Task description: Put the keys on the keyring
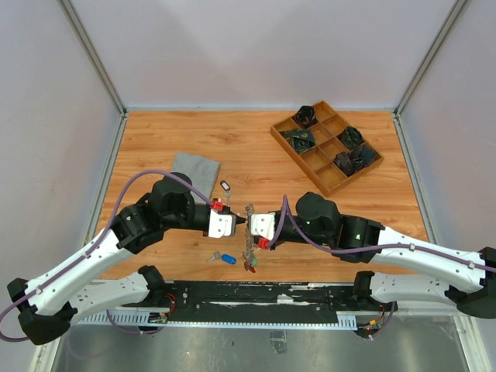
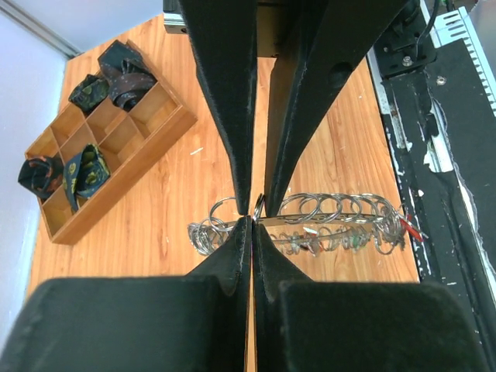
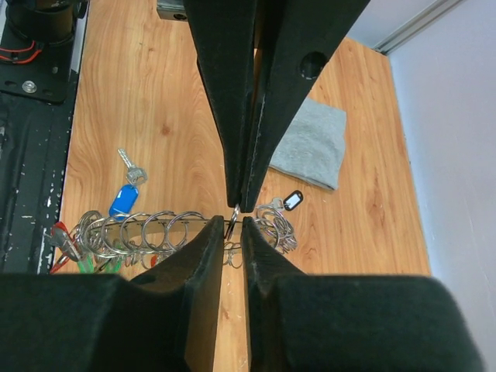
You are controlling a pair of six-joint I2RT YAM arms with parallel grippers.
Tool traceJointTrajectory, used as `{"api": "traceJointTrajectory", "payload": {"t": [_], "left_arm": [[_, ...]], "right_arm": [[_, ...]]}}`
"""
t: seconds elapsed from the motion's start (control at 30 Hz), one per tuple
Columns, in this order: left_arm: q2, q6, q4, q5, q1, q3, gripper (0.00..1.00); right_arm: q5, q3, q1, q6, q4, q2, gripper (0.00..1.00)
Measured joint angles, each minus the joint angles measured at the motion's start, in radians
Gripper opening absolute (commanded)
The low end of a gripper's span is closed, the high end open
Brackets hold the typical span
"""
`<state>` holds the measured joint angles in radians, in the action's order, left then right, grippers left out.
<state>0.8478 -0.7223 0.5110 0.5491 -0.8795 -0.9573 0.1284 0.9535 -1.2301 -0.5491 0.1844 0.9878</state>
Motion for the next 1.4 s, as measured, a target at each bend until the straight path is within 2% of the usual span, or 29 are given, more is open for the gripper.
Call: {"api": "traceJointTrajectory", "payload": {"t": [0.1,0.23,0.4,0.53,0.87,1.13,1.4], "left_arm": [[-0.003,0.000,0.000,-0.003,0.000,0.000,0.00],[-0.010,0.000,0.007,-0.008,0.000,0.000,0.02],[-0.029,0.015,-0.012,-0.007,0.000,0.001,0.27],[-0.092,0.077,-0.118,-0.005,0.000,0.029,0.35],[-0.257,0.282,-0.403,0.028,0.000,0.156,0.30],[-0.270,0.393,-0.578,0.028,0.000,0.246,0.28],[-0.270,0.427,-0.669,0.011,0.000,0.259,0.27]], "right_arm": [[-0.002,0.001,0.000,0.004,0.000,0.005,0.01],[-0.007,0.009,0.000,0.008,0.000,0.013,0.01],[-0.008,0.009,0.000,0.008,-0.015,0.006,0.01],[-0.008,-0.025,0.000,0.008,-0.066,-0.032,0.00],[0.097,-0.147,0.000,0.018,-0.318,-0.171,0.00],[0.160,-0.186,0.000,0.072,-0.511,-0.192,0.00],[0.201,-0.194,0.000,0.105,-0.584,-0.193,0.00]]}}
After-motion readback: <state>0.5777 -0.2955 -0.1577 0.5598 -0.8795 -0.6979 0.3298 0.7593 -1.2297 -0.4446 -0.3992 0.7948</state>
